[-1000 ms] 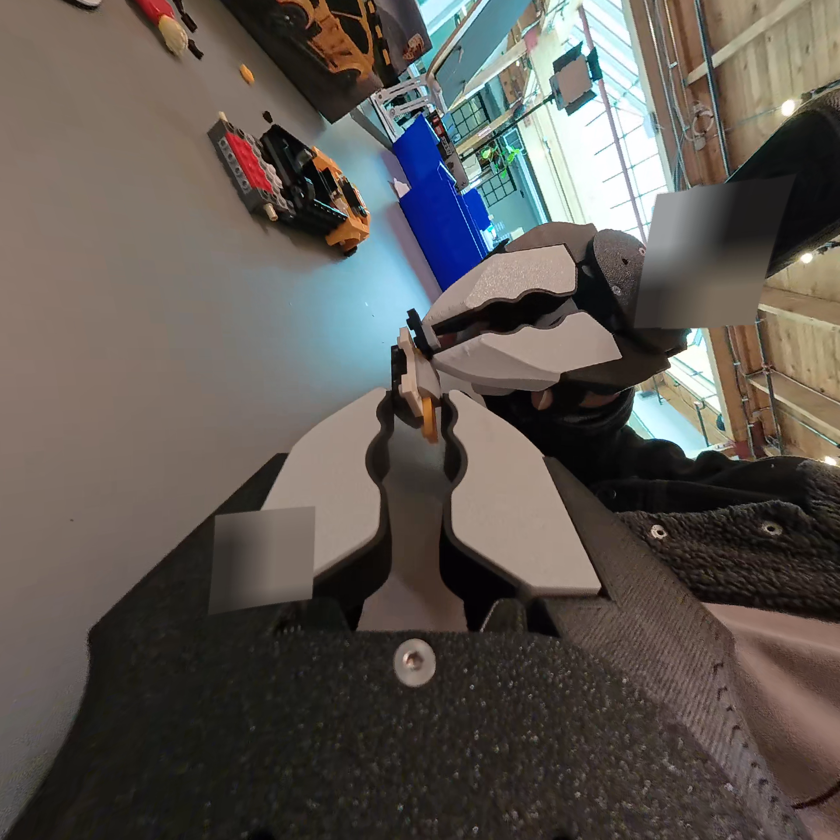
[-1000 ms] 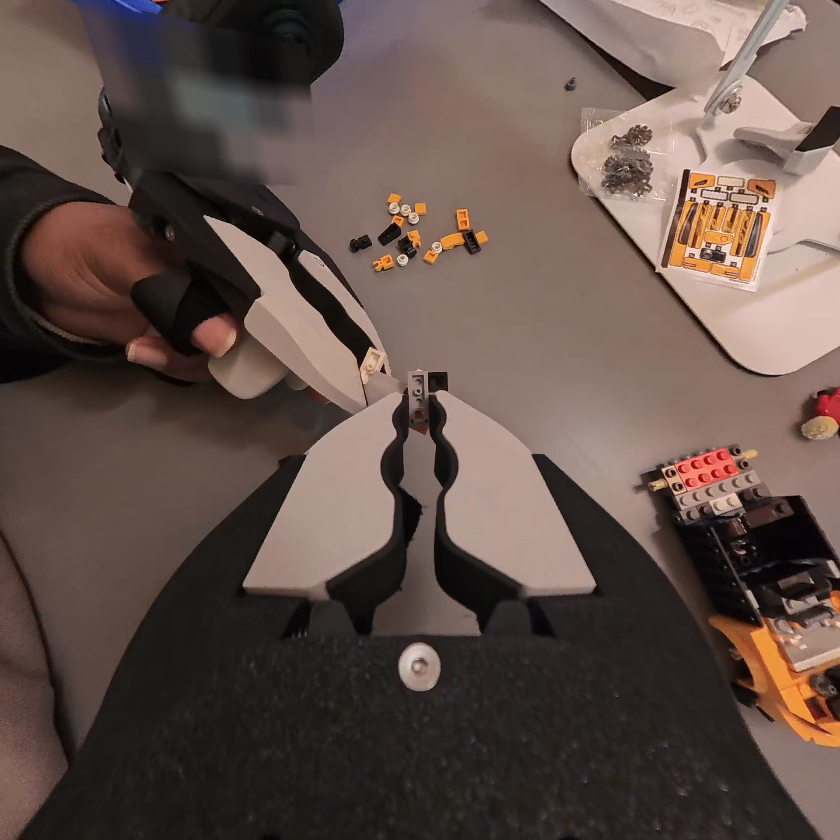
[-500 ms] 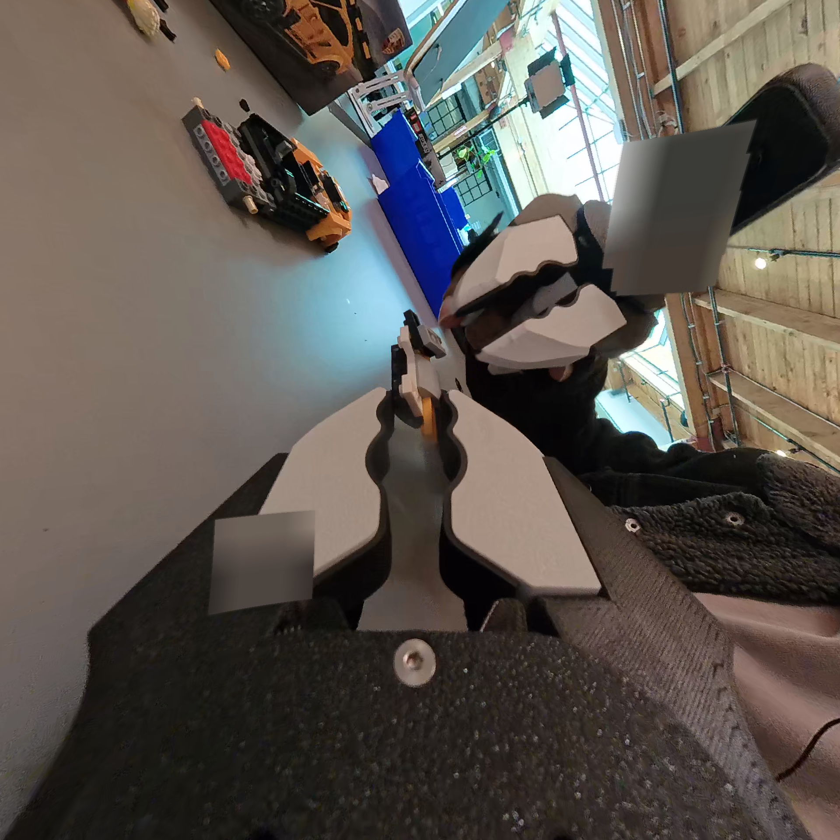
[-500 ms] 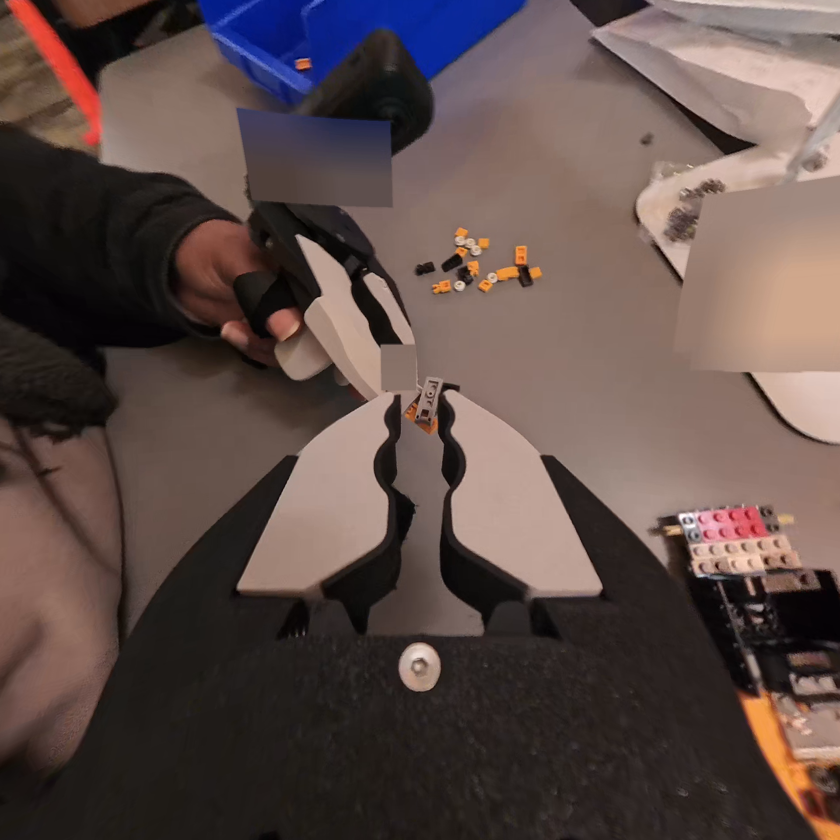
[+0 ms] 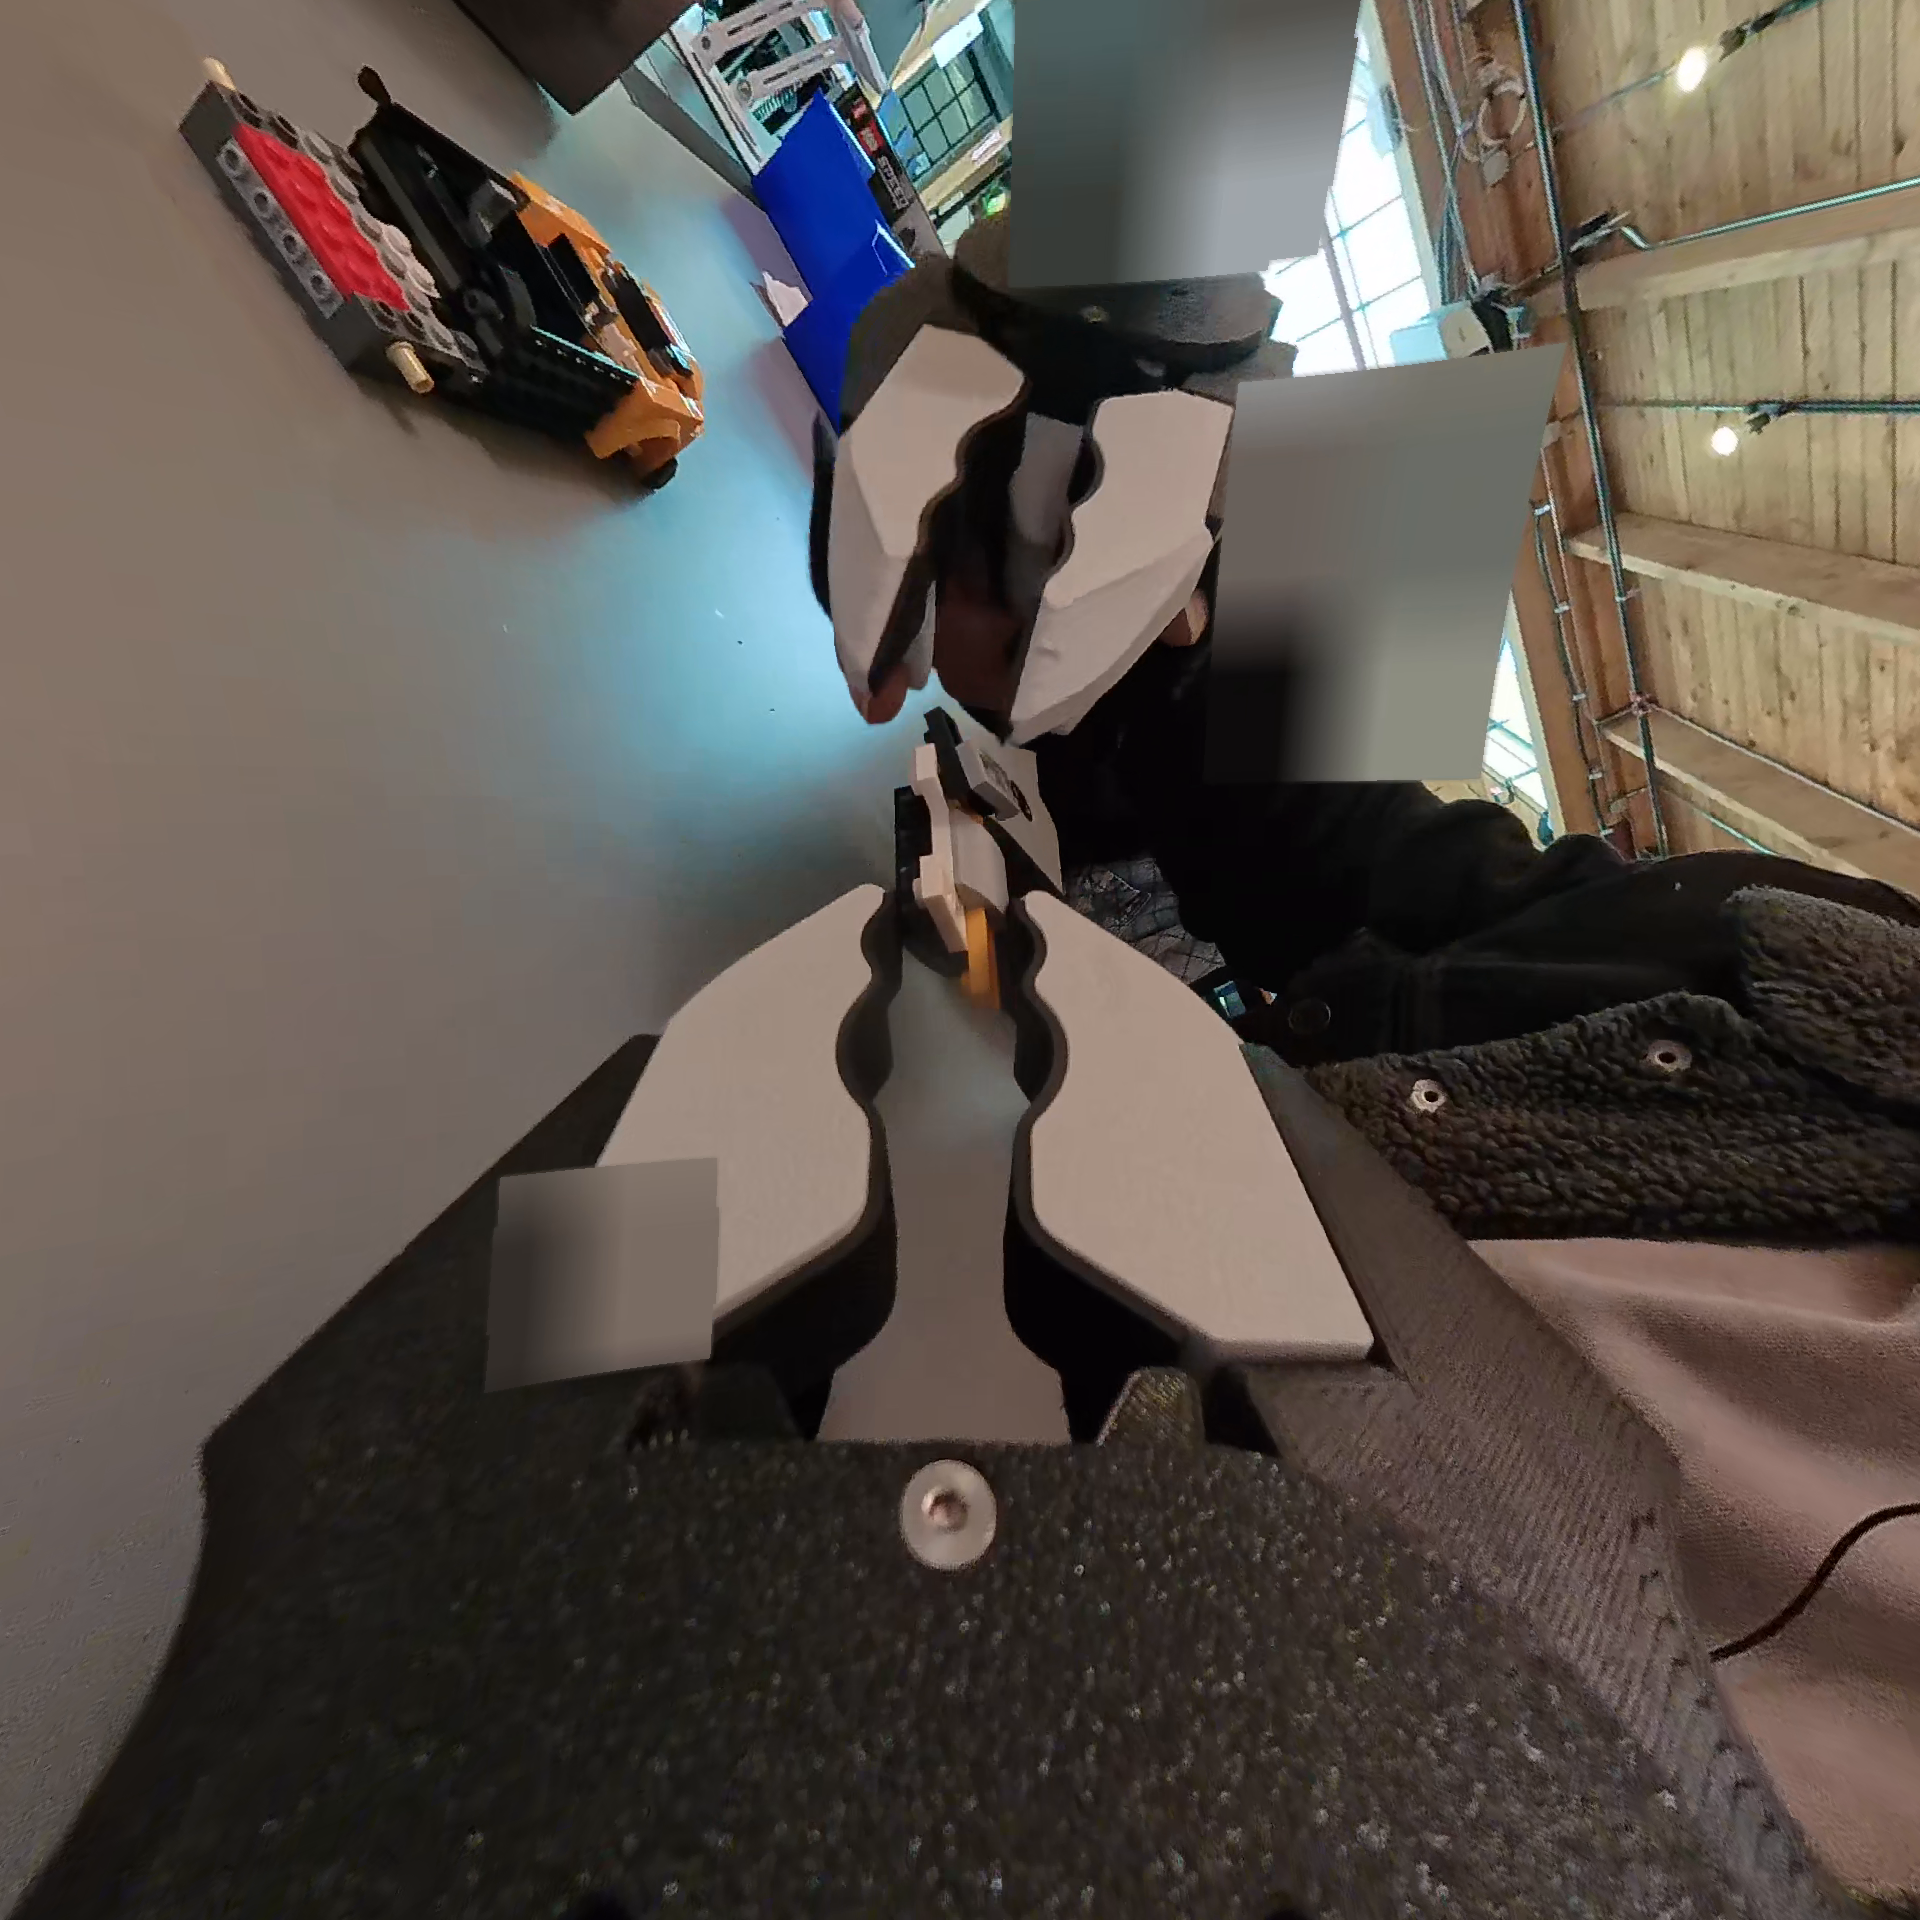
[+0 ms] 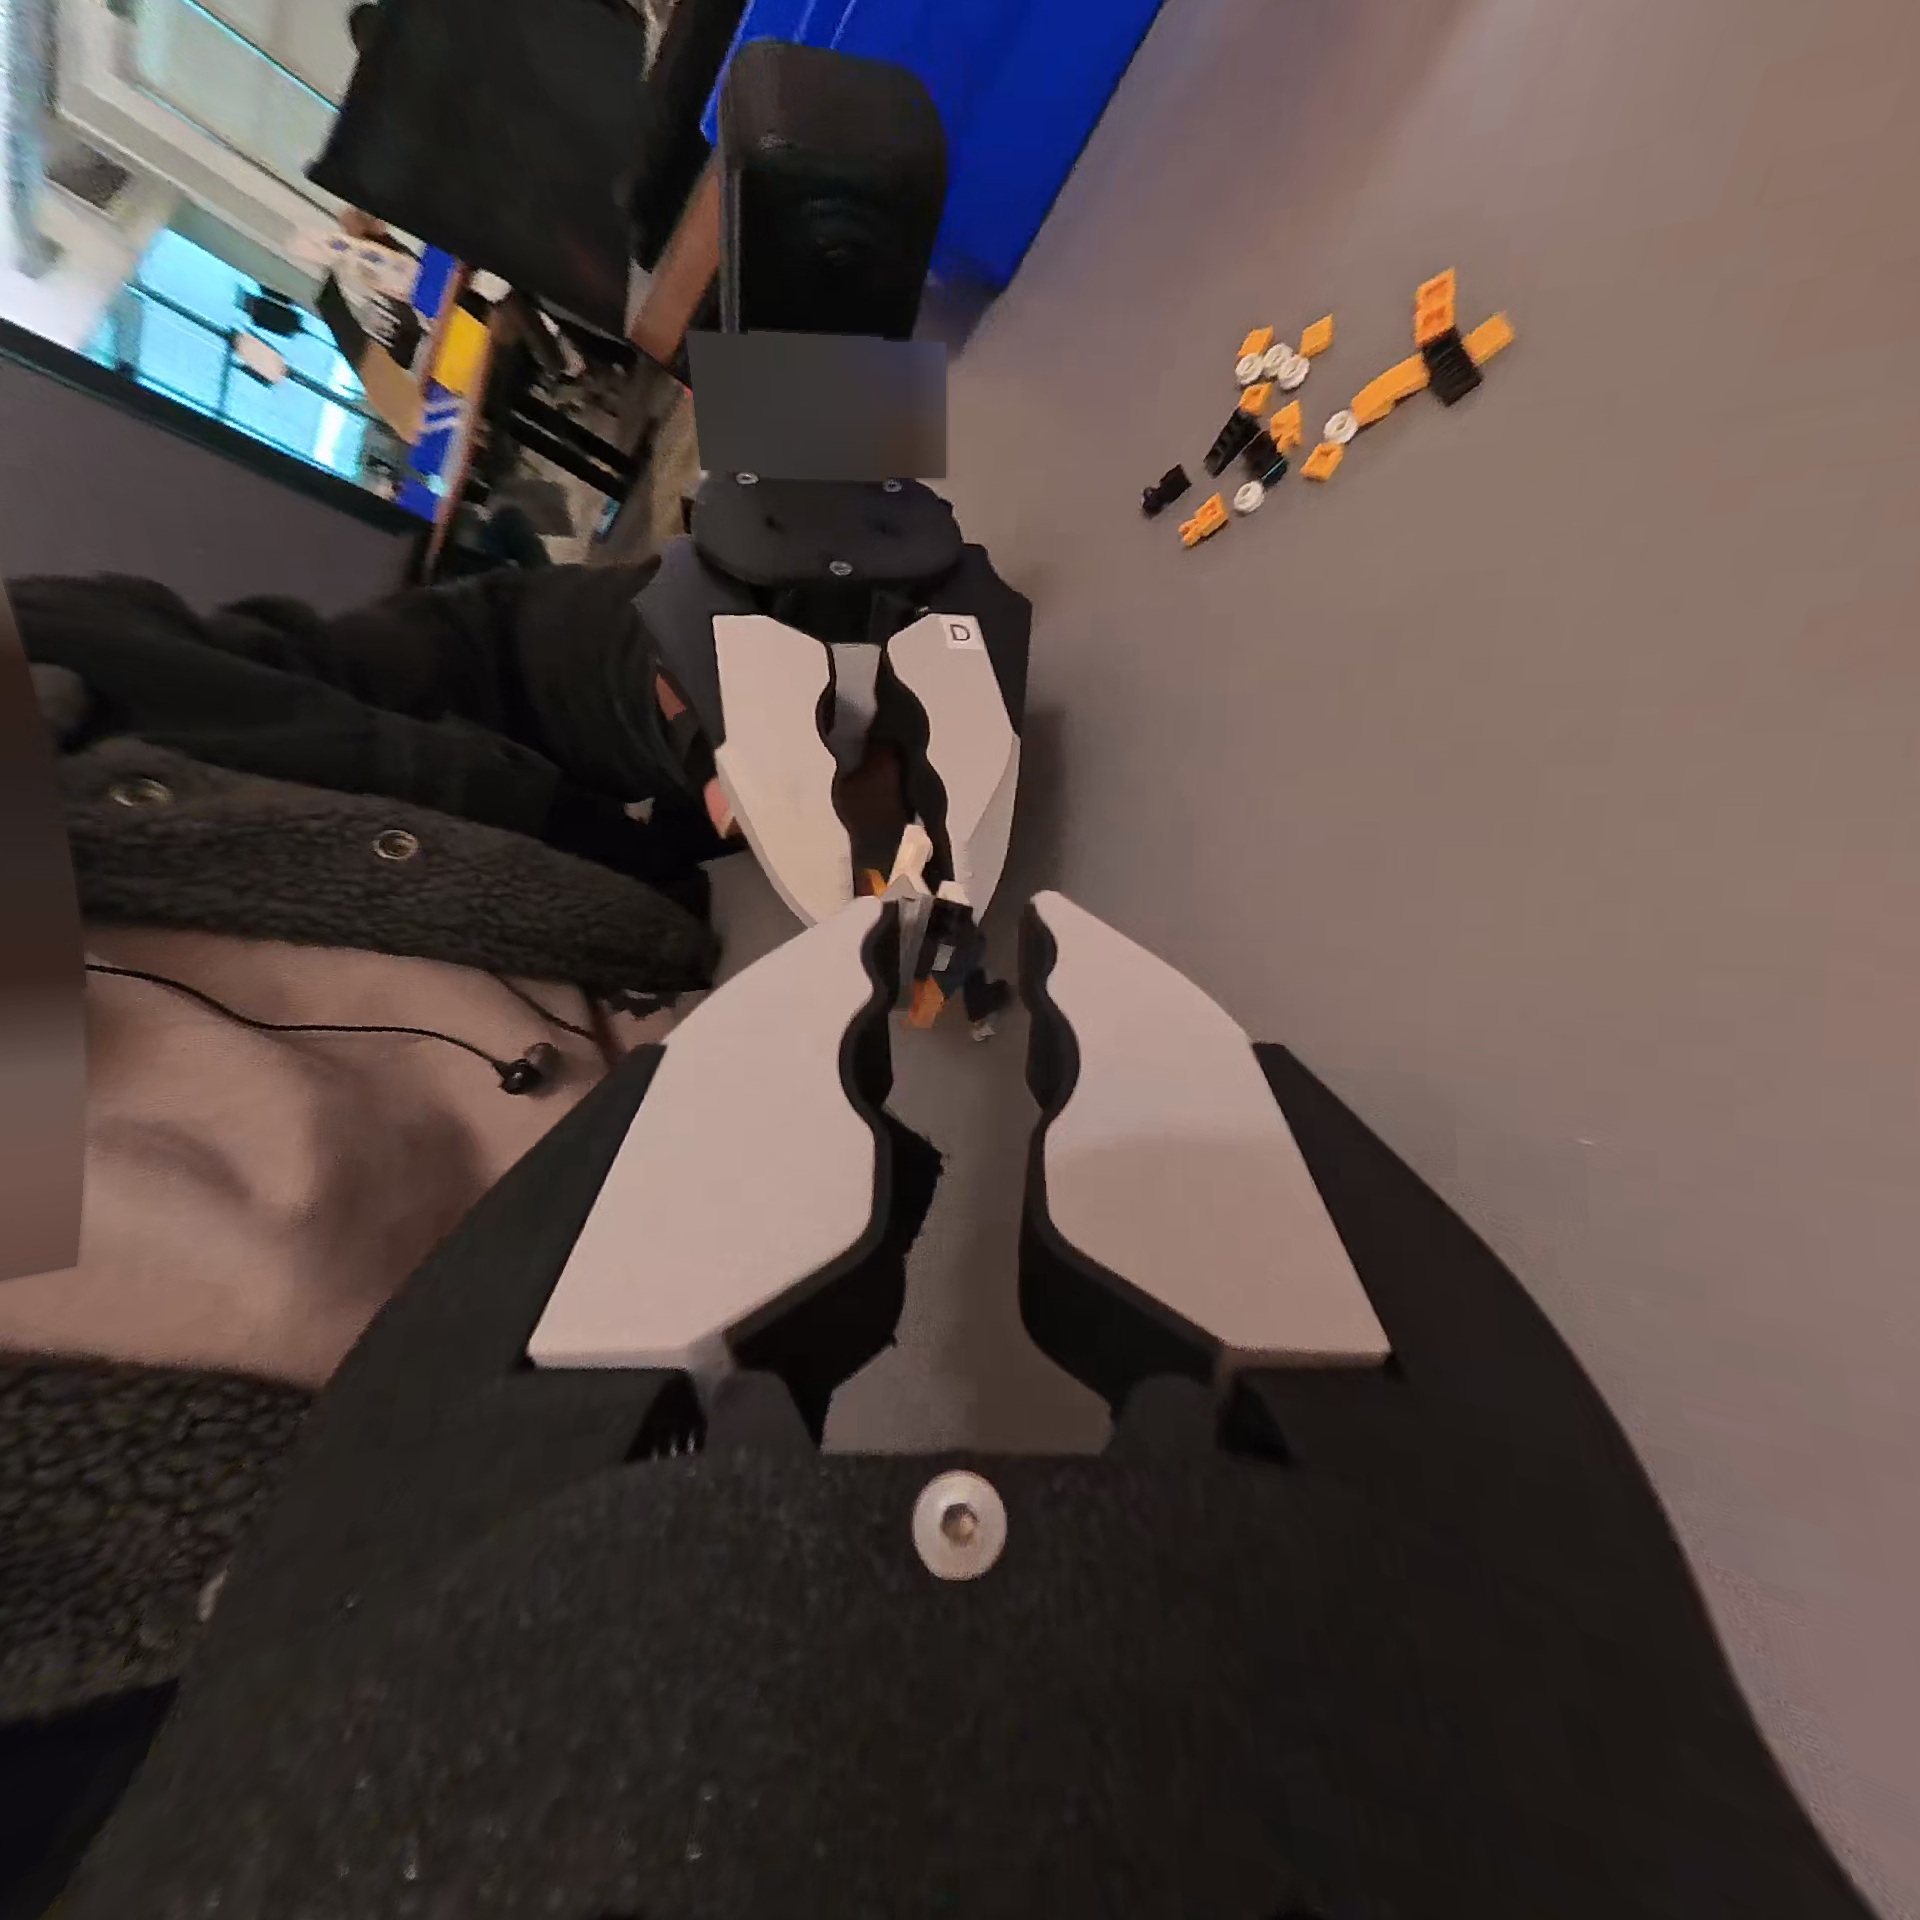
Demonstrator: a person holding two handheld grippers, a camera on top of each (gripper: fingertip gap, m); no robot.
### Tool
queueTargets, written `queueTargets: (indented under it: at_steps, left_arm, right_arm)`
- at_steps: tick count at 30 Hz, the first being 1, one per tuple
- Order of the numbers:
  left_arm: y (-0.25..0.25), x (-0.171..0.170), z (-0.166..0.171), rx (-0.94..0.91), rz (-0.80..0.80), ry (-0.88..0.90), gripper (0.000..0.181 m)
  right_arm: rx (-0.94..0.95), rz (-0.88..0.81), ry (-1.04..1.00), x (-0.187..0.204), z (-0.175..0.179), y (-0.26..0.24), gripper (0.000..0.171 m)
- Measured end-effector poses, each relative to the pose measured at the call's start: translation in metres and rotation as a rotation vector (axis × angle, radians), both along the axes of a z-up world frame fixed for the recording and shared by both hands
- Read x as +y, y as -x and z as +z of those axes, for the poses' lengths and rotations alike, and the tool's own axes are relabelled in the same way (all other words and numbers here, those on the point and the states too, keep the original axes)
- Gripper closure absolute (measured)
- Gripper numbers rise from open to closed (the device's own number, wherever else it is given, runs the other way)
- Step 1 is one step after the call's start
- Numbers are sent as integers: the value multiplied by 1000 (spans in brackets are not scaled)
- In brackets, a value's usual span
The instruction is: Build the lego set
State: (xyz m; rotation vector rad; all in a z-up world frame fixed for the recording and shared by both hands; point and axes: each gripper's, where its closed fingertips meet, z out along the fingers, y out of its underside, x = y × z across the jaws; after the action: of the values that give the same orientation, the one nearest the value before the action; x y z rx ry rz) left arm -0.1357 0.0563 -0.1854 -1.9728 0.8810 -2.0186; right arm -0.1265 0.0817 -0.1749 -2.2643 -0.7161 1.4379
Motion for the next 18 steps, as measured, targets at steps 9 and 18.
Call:
queueTargets:
  at_steps: [9,18]
  left_arm:
    - [0,2,-1,1,7,1,163]
    - [1,7,4,-32,35,32,163]
  right_arm:
    - [137,-100,51,2,4,5,161]
    - [214,-362,-66,17,9,6,161]
